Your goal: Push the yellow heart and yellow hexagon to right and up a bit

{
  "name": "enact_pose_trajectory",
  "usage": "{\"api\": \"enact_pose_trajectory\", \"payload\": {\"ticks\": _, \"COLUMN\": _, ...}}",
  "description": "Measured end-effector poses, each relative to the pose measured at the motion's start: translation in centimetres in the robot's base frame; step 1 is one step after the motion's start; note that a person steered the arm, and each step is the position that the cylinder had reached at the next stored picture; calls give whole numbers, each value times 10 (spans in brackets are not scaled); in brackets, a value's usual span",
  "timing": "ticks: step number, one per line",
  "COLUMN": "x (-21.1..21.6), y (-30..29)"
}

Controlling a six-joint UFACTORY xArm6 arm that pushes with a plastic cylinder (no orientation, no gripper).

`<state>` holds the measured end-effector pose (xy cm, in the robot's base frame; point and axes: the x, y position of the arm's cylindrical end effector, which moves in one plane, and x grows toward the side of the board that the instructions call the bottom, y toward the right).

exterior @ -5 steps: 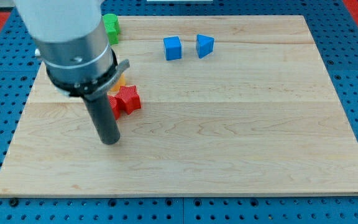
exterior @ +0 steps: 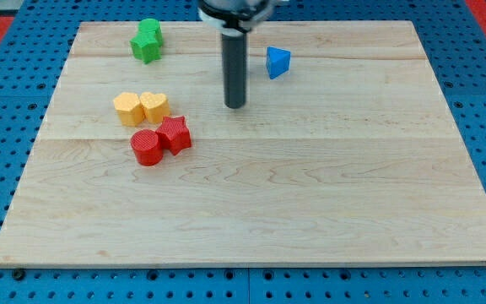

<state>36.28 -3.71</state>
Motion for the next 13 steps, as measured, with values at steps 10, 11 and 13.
{"api": "enact_pose_trajectory", "payload": {"ticks": 10, "x": 38, "y": 46}}
{"api": "enact_pose_trajectory", "payload": {"ticks": 11, "x": 49, "y": 77}}
{"api": "enact_pose_trajectory", "payload": {"ticks": 13, "x": 23, "y": 116}}
